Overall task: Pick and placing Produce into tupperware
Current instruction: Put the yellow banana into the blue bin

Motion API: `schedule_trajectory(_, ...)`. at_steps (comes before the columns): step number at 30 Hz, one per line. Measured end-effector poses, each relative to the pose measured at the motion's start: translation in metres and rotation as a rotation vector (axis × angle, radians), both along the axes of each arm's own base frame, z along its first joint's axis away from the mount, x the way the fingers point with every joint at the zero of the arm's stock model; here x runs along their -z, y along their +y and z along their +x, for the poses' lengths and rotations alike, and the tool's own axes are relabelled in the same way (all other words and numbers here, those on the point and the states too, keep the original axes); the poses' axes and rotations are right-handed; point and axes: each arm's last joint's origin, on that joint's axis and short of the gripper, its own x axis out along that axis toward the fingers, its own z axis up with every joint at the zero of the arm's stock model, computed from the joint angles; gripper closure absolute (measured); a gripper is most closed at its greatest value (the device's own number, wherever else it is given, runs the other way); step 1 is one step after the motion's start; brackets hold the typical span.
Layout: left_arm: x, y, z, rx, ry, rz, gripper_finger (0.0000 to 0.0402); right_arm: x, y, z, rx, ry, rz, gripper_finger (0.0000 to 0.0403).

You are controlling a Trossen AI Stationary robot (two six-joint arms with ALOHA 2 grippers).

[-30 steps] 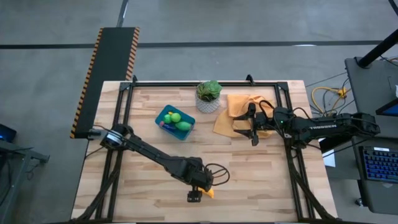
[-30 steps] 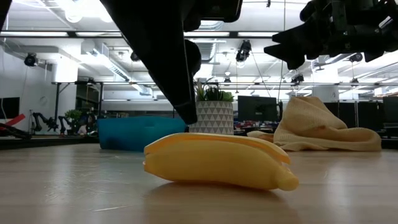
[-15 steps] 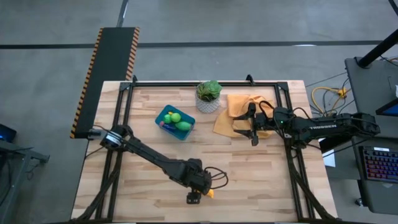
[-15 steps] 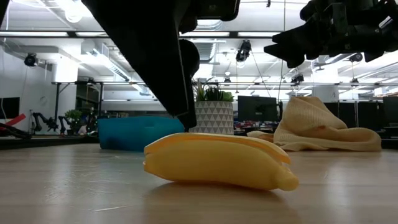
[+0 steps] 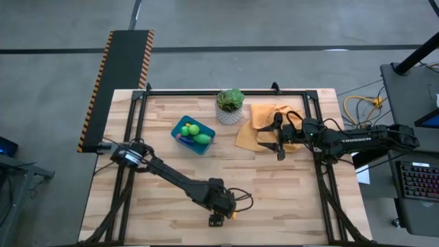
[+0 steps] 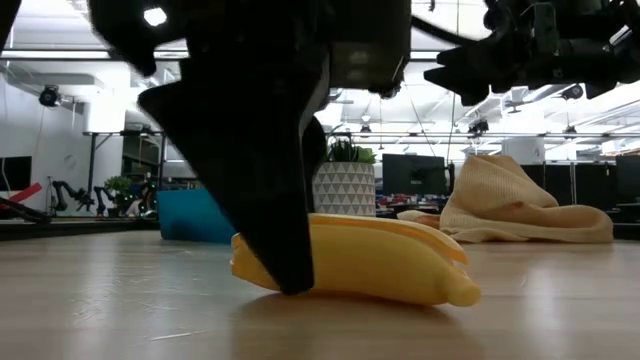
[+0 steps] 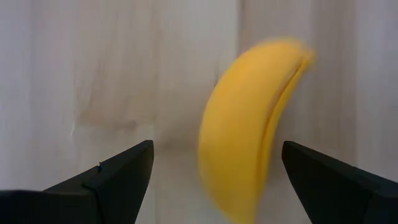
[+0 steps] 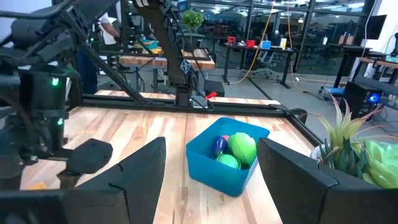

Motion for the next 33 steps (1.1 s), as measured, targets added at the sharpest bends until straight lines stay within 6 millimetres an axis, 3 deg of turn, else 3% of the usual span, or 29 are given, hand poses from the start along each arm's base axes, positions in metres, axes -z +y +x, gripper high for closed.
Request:
schedule_trajectory(22,0.010,0.006,0.007,0.000,-0.037,0.012,0.0065,0.001,0.000,0.000,0.001,0.008,0.028,0.0156)
schedule_trajectory(33,0.011,0.007,0.007,0.023,-0.034,0.031,0.0175,0.001,0.000,0.000,0.001,0.008,0.029,0.0156)
